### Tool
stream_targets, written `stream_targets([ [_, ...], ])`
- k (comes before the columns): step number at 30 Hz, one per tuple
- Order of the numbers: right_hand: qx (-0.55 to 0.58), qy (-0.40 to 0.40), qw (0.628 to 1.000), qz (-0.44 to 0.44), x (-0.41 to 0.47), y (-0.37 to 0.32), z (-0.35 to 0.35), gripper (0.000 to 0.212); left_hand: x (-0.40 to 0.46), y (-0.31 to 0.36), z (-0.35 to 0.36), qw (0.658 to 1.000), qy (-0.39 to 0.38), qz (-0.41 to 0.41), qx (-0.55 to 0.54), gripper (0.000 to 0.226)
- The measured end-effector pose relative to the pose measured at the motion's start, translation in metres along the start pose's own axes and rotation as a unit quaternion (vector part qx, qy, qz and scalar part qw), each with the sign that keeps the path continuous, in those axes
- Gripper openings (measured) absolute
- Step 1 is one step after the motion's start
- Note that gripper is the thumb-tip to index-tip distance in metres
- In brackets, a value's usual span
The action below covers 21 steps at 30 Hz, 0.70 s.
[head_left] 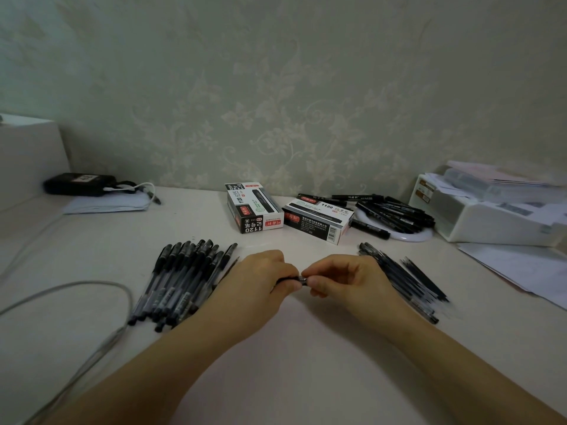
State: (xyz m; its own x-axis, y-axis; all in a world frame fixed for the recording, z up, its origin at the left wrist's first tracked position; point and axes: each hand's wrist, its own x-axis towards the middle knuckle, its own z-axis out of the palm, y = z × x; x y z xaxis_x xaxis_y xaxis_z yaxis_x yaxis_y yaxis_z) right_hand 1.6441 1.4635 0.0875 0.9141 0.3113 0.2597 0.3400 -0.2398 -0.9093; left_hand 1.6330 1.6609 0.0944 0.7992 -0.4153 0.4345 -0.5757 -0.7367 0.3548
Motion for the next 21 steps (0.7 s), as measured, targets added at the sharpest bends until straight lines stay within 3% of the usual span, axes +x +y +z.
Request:
stream_targets([
  [10,0.009,0.011,1.0,-0.017,0.004,0.008,0.009,0.019,0.001,-0.004,0.0,0.999,0.027,-0.021,-0.01,0.02],
  [13,-0.046,0.055,0.997,-0.017,0.006,0.01,0.012,0.032,0.003,-0.007,-0.002,0.994,0.095,-0.053,-0.005,0.016],
  [17,-0.069,0.092,0.993,-0.008,0.004,0.012,0.007,0.03,0.005,-0.028,-0.021,0.966,0.2,-0.157,0.052,0.016],
  [21,-0.102,0.074,0.992,-0.008,0.002,0.013,0.008,0.029,-0.004,-0.06,-0.038,0.931,0.173,-0.3,0.117,0.022],
])
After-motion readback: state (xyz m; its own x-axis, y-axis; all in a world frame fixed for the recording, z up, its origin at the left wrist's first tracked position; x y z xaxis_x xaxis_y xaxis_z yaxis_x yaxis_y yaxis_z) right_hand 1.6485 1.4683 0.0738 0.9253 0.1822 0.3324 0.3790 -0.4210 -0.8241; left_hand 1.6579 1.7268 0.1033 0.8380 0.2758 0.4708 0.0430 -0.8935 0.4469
